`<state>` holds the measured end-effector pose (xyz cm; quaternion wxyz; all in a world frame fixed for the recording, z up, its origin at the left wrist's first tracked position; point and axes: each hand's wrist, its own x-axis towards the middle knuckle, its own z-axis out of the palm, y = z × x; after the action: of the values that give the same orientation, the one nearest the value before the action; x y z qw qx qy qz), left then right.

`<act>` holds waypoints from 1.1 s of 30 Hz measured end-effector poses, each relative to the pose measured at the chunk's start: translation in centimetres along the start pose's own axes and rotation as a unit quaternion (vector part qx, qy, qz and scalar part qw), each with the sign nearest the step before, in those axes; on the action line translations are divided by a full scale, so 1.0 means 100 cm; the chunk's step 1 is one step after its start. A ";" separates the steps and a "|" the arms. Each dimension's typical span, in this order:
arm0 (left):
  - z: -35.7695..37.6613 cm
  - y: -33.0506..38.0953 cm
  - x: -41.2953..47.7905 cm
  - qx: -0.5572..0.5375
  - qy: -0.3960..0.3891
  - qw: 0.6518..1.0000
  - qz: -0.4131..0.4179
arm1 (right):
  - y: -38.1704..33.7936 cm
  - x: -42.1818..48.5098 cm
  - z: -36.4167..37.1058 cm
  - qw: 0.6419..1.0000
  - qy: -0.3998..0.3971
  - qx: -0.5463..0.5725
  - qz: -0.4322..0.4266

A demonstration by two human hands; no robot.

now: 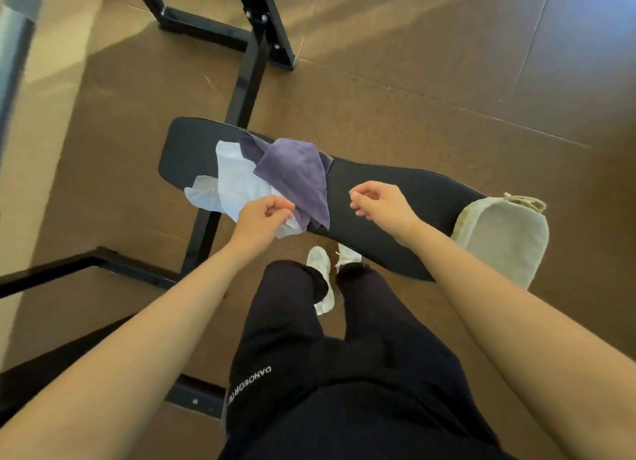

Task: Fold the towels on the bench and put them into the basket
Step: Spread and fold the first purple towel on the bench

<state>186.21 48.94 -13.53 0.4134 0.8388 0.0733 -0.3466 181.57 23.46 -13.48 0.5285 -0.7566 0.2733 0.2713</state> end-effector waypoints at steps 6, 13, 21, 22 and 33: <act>-0.024 -0.035 0.088 0.079 0.013 0.995 -0.063 | 0.002 0.076 0.063 0.997 -0.059 -0.044 0.008; -0.039 -0.077 0.215 0.035 0.001 0.989 -0.143 | -0.010 0.136 0.142 0.995 -0.067 -0.040 0.061; -0.035 -0.097 0.236 -0.020 -0.101 0.989 -0.102 | -0.028 0.171 0.197 0.996 0.028 -0.056 0.065; -0.035 -0.092 0.231 -0.044 -0.116 0.988 -0.097 | -0.029 0.173 0.200 0.996 0.050 -0.042 0.061; -0.034 0.003 0.180 -0.155 -0.193 0.968 -0.040 | -0.037 0.112 0.135 0.990 0.114 0.074 0.030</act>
<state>201.61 48.33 -23.42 0.5307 0.6781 0.0789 -0.5023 190.37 35.97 -22.85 0.5406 -0.7325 0.3734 0.1782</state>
